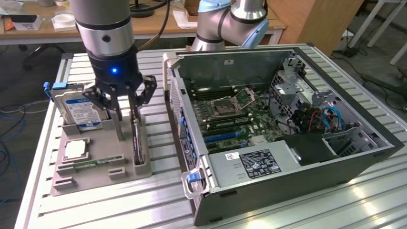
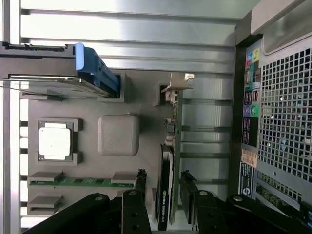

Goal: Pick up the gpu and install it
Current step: 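Pick up the gpu and move the gpu toward the slot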

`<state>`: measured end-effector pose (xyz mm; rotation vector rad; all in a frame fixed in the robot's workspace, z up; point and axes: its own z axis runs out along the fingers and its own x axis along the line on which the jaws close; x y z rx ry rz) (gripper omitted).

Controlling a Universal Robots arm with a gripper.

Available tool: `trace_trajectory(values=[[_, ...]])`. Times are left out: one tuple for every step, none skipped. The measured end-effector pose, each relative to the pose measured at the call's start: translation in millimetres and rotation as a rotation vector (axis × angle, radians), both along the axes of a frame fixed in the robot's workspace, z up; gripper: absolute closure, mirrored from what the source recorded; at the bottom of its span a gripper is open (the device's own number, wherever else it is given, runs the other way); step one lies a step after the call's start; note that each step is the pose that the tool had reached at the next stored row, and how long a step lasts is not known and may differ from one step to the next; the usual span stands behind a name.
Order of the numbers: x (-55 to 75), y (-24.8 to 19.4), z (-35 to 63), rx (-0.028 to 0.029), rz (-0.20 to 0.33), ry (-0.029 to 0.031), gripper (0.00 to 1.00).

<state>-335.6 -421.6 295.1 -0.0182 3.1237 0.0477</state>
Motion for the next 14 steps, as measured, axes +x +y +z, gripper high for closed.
trace_trajectory(values=[[0.0, 0.0, -0.5, 0.0000, 0.000, 0.0000, 0.59], [0.0, 0.0, -1.0, 0.0000, 0.000, 0.0000, 0.59], [0.0, 0.0, -1.5, 0.0000, 0.000, 0.0000, 0.59], [0.0, 0.0, -2.0, 0.0000, 0.000, 0.0001, 0.59], [0.0, 0.0, -2.5, 0.0000, 0.000, 0.0000, 0.59], [0.0, 0.0, -3.0, 0.0000, 0.000, 0.0000, 0.59], [0.0, 0.0, -3.4, 0.0000, 0.000, 0.0000, 0.59], [0.0, 0.0, -3.9, 0.0000, 0.000, 0.0000, 0.59], [0.0, 0.0, -4.4, -0.0001, 0.000, 0.0000, 0.59], [0.0, 0.0, -4.9, 0.0000, 0.000, 0.0000, 0.59], [0.0, 0.0, -5.3, 0.0000, 0.000, 0.0001, 0.59], [0.0, 0.0, -5.8, 0.0000, 0.000, 0.0000, 0.59], [0.0, 0.0, -6.3, 0.0000, 0.000, 0.0000, 0.59], [0.0, 0.0, -6.7, 0.0000, 0.000, -0.0001, 0.59]])
